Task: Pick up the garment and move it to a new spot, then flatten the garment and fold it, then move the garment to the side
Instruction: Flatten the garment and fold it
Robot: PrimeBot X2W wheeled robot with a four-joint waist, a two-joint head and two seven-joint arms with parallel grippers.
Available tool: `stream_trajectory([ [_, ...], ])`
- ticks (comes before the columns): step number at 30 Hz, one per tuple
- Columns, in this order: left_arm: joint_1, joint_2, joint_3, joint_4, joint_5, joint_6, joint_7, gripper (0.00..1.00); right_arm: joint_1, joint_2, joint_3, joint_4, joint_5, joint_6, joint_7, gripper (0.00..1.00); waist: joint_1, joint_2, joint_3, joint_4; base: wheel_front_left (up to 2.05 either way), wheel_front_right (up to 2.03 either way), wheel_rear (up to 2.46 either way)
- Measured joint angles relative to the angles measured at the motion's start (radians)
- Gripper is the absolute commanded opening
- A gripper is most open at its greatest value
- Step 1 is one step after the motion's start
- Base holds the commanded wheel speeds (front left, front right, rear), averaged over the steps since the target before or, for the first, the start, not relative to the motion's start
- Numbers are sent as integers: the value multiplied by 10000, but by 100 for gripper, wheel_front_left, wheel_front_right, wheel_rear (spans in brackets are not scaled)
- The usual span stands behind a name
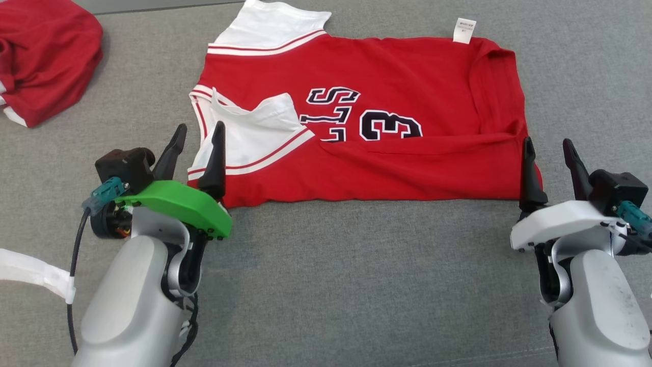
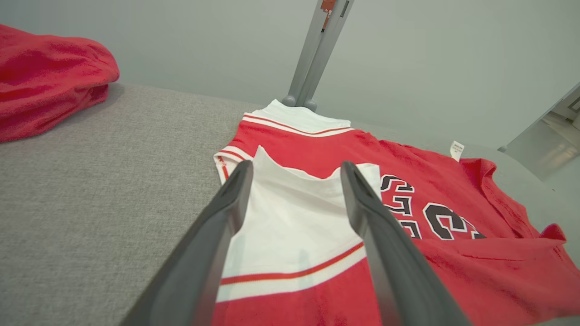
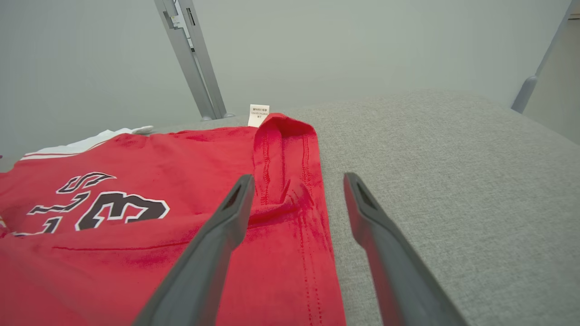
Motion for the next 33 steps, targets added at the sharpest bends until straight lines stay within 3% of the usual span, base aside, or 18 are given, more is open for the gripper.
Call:
stream_trajectory([
  [5,809,585,58,-744,-111,825,1689,100,911,-6,-119,-963,-520,2,1206,100,0,0,-329,148,0,0,0],
  [12,1686,671,332,-1091,-995,1659,3386,100,1655,-6,84,-1720,-376,6,2142,100,0,0,-290,19,0,0,0],
  [19,1953,591,681,-1187,-1394,2033,3624,100,1743,-2,90,-1649,-46,6,2243,100,0,0,-79,-289,0,0,0],
  [21,1954,508,805,-1233,-1567,2034,3517,42,1728,-2,17,-1523,15,6,2230,100,0,0,-26,-352,0,0,0],
  [23,1954,454,872,-1312,-1636,1960,3298,0,1648,-4,-31,-1317,33,6,2238,100,0,0,23,-400,0,0,0],
  [33,1943,428,871,-1921,-1638,1789,2913,0,455,0,-33,545,234,6,2284,100,0,0,87,-149,0,0,0],
])
